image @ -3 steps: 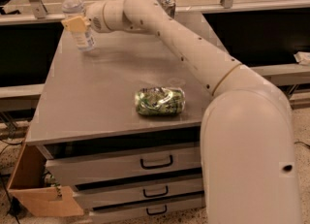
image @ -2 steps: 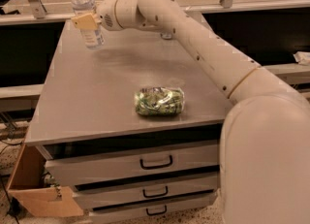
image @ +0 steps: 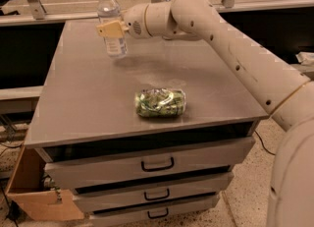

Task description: Move blue plastic bottle near green can

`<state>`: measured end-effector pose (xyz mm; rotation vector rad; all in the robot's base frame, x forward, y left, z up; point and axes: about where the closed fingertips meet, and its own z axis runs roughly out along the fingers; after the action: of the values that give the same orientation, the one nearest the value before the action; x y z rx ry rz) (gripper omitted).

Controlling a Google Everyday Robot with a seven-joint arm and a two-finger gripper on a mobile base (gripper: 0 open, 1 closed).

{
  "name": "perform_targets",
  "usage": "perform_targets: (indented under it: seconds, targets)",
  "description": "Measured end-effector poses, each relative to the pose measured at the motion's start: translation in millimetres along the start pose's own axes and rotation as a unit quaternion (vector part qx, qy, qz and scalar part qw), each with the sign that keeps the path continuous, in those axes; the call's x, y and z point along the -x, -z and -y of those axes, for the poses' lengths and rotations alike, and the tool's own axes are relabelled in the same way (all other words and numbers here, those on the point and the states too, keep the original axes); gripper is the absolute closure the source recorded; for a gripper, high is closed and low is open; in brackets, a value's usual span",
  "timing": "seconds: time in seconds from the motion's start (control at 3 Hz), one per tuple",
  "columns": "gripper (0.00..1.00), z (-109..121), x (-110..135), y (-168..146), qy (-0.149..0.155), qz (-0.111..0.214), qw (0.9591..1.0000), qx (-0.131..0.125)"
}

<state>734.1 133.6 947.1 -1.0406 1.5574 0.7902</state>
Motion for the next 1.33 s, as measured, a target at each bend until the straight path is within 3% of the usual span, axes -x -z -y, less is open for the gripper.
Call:
perform_targets:
  seconds: [0.67,1.33]
  targets:
    - [1.00,-2.9,-41.1,66.5,-0.021,-0.019,0.9994,-0.019]
    - [1.00,-5.5,-48.1,124.7,-0.029,-0.005,0.9984,-0.047]
